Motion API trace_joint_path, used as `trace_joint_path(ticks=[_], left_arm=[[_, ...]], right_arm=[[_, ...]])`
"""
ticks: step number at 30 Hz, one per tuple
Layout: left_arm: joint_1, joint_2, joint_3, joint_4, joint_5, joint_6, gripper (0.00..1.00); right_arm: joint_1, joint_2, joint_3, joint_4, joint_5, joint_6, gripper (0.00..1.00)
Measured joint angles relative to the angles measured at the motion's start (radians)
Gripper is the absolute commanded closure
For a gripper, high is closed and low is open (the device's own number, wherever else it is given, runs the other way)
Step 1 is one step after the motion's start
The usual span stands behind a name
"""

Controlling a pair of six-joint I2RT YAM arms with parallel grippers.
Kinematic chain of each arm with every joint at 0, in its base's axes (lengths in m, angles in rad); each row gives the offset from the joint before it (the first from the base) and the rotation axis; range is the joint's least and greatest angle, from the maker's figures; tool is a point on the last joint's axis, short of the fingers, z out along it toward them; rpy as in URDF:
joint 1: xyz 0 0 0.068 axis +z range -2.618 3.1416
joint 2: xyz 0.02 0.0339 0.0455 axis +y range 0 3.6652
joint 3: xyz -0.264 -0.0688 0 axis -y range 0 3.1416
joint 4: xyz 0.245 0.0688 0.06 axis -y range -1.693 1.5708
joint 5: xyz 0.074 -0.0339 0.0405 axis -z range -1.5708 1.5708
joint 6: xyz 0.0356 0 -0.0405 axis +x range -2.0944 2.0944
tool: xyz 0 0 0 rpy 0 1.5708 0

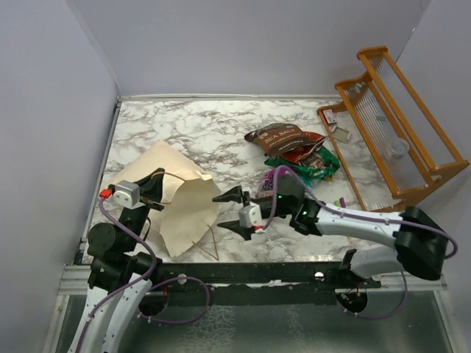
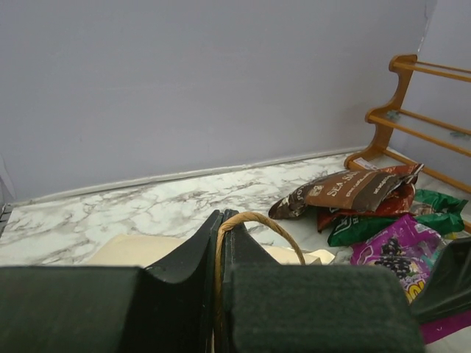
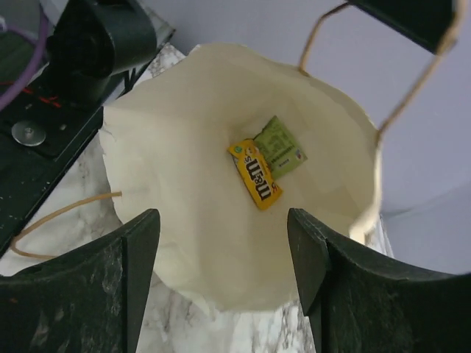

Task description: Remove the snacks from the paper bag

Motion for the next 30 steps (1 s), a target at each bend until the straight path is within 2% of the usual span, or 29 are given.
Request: trace_joint_path(ticks=[6,12,21,26,30], left_arm=[[0.0,-0.027,0.002,-0.017,-0.004,0.0,1.0],[0.0,-0.029,0.031,-0.029,-0.003,0.002,1.0],[0.0,-0.027,0.045,-0.039,0.001,0.007,1.0],[0.0,-0.006,0.045,-0.024,0.006,-0.005,1.0],[0.0,0.044,0.045,0.021,-0.005,-0.04,1.0]], right_arm=[[0.101,0.312,0.177,-0.022,0.006,-0.261,0.36],[0.16,0.61,0.383,0.001,0.107,-0.344,0.37],[0.165,0.878,0.631,0.037,0.193,-0.321,0.41],[0.164,0.918,0.672,0.042,0.226,-0.243,0.41],[0.164,0.919,0.656,0.066,0.277,-0.114,0.4]])
